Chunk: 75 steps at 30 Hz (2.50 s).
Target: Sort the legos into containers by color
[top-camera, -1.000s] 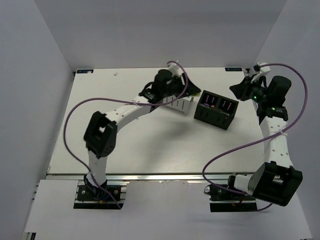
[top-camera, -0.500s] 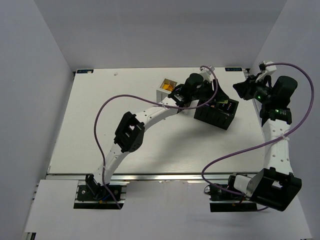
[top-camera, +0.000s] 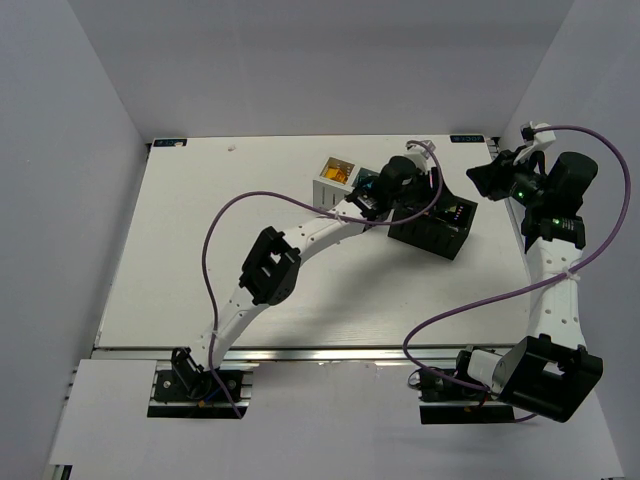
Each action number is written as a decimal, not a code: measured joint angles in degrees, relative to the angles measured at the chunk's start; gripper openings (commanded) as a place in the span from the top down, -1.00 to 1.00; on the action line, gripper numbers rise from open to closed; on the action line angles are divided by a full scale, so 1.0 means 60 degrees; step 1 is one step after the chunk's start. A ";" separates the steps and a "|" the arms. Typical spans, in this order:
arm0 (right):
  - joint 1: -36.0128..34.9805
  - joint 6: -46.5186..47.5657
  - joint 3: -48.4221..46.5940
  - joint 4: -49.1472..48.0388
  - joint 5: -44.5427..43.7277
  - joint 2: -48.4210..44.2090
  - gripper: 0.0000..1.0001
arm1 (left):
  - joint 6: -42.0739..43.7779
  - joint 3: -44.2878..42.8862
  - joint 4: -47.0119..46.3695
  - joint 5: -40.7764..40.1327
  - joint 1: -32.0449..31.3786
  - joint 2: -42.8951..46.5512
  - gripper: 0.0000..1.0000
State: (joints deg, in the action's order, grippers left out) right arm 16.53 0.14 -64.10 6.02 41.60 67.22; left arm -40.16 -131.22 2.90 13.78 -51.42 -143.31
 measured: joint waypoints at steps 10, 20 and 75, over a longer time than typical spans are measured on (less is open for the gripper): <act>0.0004 -0.0011 0.0011 0.0044 0.0237 0.0000 0.37 | 0.0076 -0.0412 0.0149 -0.0324 -0.0095 -0.0463 -0.15; 0.0004 -0.0011 0.0036 0.0076 0.0350 0.0000 0.34 | 0.0007 -0.0696 0.0273 -0.0452 -0.0197 -0.0517 -0.41; -0.6331 0.1494 -0.0710 0.2430 -0.3810 0.1982 -0.79 | 0.1362 1.2732 0.1821 -0.4572 0.3177 1.4422 -0.96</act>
State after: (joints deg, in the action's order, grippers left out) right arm -21.45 9.10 -68.36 20.60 18.74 79.11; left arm -31.99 -54.83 13.82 -13.65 -32.36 -56.77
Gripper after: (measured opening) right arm 0.896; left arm 0.981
